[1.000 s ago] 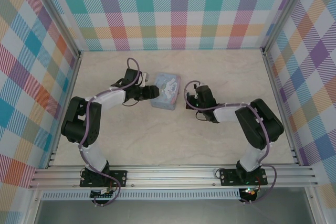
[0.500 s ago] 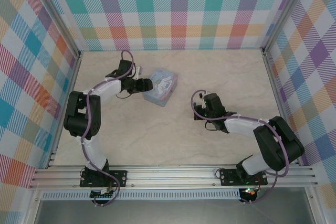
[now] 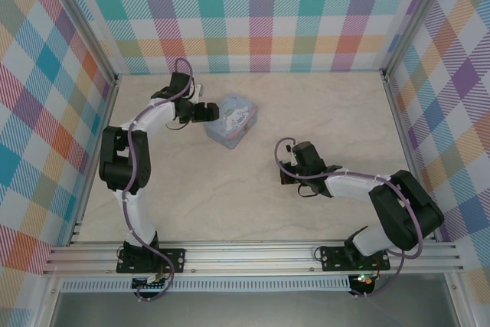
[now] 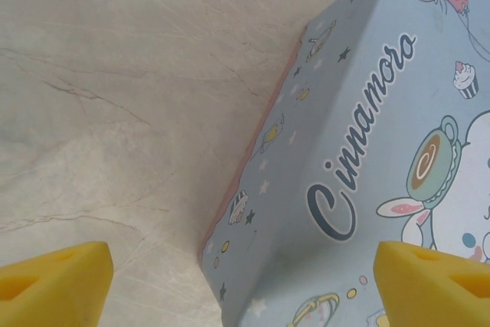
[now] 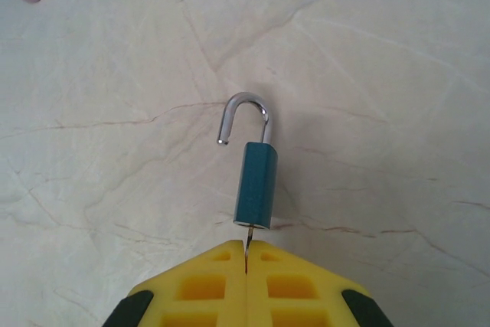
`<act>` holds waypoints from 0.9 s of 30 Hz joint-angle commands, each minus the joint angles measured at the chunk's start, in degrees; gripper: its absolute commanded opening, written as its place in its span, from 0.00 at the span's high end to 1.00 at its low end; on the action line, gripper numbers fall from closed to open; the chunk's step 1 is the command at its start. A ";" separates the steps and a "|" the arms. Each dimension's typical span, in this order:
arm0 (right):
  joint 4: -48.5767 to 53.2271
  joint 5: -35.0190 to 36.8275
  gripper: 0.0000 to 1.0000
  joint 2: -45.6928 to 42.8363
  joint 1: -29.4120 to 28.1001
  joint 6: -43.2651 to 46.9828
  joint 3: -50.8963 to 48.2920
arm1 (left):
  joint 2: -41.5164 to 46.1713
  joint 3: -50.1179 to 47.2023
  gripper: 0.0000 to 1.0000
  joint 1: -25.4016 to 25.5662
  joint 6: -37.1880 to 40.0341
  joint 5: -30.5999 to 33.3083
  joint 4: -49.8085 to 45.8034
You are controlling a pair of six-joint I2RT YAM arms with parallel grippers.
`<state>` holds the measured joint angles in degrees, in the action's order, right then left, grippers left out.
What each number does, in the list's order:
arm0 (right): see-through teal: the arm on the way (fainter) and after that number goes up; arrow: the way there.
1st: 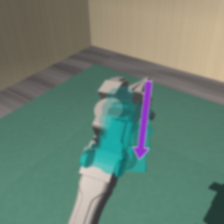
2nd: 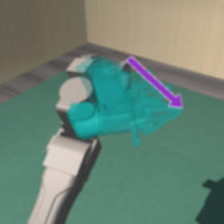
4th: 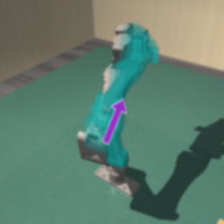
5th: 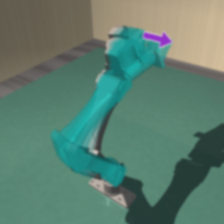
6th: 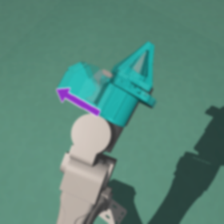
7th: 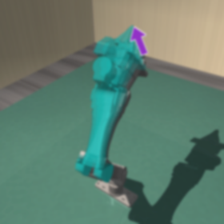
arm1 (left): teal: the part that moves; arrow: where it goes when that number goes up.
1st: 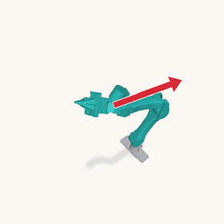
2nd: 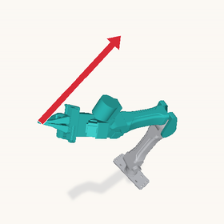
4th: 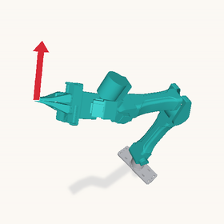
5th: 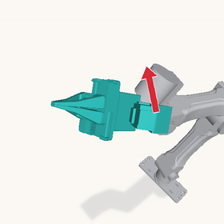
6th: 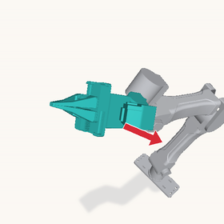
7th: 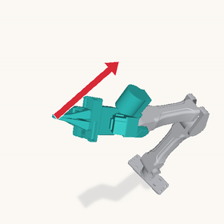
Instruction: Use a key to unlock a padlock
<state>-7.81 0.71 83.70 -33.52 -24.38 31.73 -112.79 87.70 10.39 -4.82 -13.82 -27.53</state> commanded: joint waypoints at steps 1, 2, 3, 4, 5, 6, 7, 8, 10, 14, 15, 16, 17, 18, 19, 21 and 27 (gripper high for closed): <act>-2.66 -3.06 1.00 1.60 -0.69 1.18 1.21 | 8.02 -1.66 0.11 -0.72 0.40 0.70 -0.05; -3.64 -4.06 1.00 2.01 -0.76 1.75 1.42 | 9.79 -3.20 0.10 -0.68 -0.06 0.44 0.80; -4.56 -5.08 1.00 2.53 -0.83 2.15 1.66 | 11.57 -4.59 0.10 -0.68 -0.58 0.19 1.51; -5.46 -5.85 1.00 2.96 -0.84 2.55 1.88 | 13.00 -5.99 0.10 -0.68 -0.98 -0.08 2.17; -6.24 -6.58 1.00 3.55 -0.85 2.94 2.25 | 14.50 -7.59 0.10 -0.71 -1.52 -0.45 2.92; -6.73 -7.13 1.00 4.18 -0.85 3.10 2.67 | 16.47 -9.60 0.10 -0.68 -2.04 -0.80 3.84; -7.10 -7.48 1.00 4.95 -0.85 3.21 3.07 | 17.92 -11.24 0.10 -0.68 -2.57 -0.87 4.69; -7.25 -7.89 1.00 5.78 -0.75 3.46 3.58 | 19.75 -13.16 0.10 -0.68 -3.18 -0.92 5.61; -7.43 -8.44 1.00 7.33 -0.84 3.61 4.25 | 22.78 -16.60 0.09 -0.72 -3.95 -0.55 7.11; -8.08 -8.38 0.88 8.24 -0.76 3.55 4.44 | 27.52 -21.04 0.08 -0.70 -4.09 1.52 7.16; -8.12 -8.21 0.85 8.18 -0.76 3.55 4.40 | 28.35 -21.74 0.08 -0.68 -4.01 1.86 6.81; -8.24 -8.10 0.82 8.08 -0.72 3.60 4.34 | 29.05 -22.27 0.08 -0.72 -3.97 2.12 6.70; -8.19 -7.80 0.79 7.93 -0.76 3.55 4.31 | 29.79 -22.84 0.08 -0.70 -3.97 2.39 6.64; -8.10 -7.52 0.77 7.73 -0.76 3.56 4.30 | 30.56 -23.37 0.08 -0.68 -4.01 2.73 6.61; -8.01 -7.16 0.75 7.55 -0.65 3.52 4.23 | 31.25 -23.76 0.08 -0.72 -4.15 3.02 6.57; -7.41 -6.36 0.70 6.97 -0.58 3.36 4.16 | 32.78 -24.69 0.07 -0.69 -4.52 3.67 6.61; -5.78 -4.63 0.57 2.68 0.61 3.68 3.43 | 37.75 -27.69 0.03 -0.64 -5.89 4.70 8.42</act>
<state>-13.85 -5.02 89.86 -33.54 -21.54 35.24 -78.22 61.63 10.35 -9.52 -10.37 -21.43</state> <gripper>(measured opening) 0.414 0.959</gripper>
